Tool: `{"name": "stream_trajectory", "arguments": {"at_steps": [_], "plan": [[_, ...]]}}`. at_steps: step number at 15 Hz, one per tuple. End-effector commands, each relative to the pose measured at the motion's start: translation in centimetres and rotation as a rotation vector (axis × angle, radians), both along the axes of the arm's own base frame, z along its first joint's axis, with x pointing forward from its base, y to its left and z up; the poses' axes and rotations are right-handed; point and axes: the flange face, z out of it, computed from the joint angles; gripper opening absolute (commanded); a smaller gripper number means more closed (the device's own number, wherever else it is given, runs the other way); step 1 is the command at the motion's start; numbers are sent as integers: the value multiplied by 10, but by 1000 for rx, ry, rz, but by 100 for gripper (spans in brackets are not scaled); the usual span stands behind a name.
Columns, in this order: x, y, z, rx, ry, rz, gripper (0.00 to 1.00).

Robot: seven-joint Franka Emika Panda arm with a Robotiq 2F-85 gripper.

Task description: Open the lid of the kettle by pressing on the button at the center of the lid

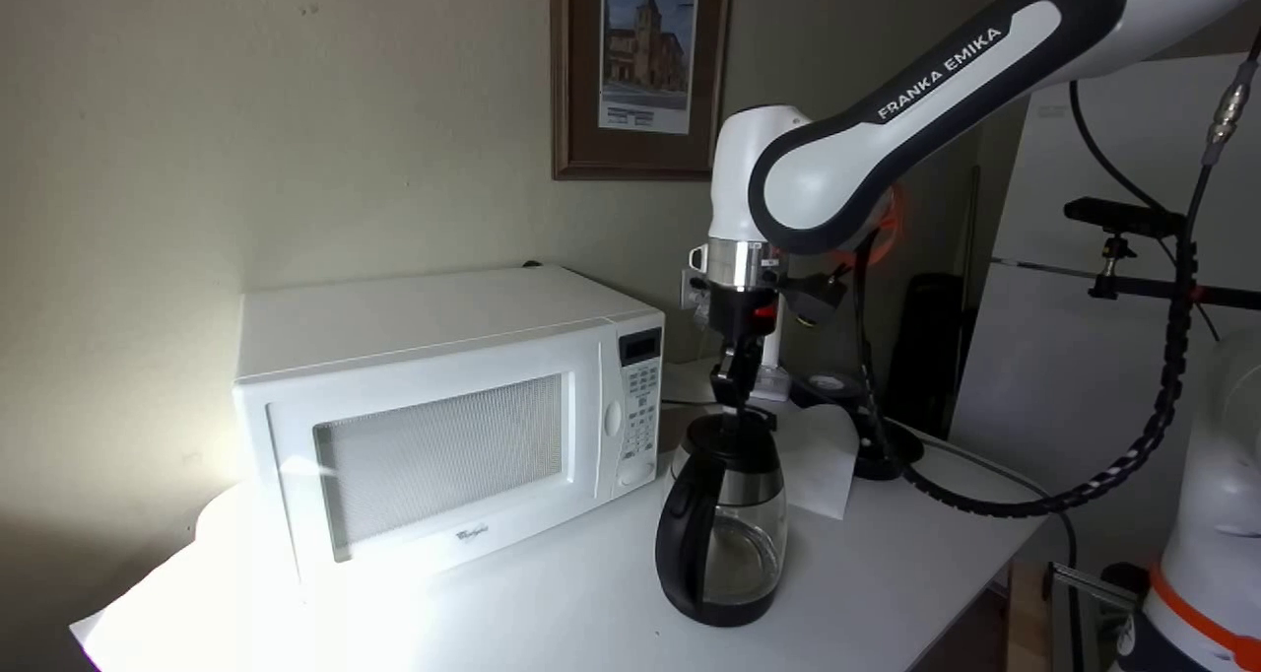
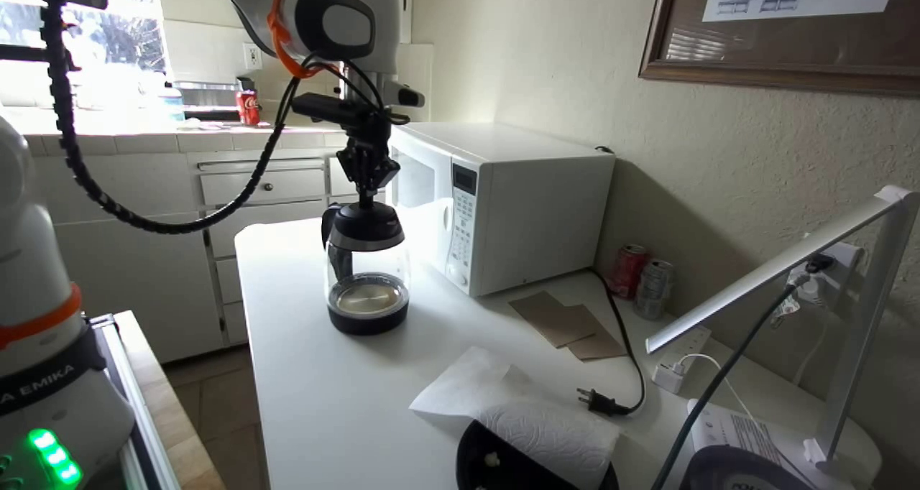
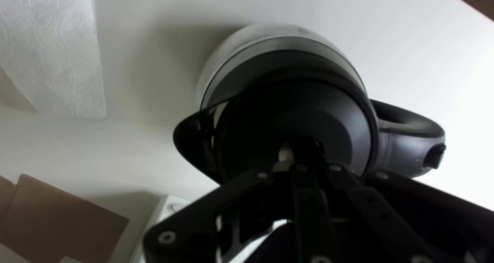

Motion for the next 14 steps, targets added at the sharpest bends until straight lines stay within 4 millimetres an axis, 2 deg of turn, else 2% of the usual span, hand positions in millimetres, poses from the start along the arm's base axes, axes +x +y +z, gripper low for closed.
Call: {"name": "stream_trajectory", "arguments": {"at_steps": [1, 11, 14], "plan": [[0, 3, -11, 27, 68, 6, 0], [5, -2, -22, 16, 86, -5, 0], [4, -2, -8, 5, 71, -9, 0]]}}
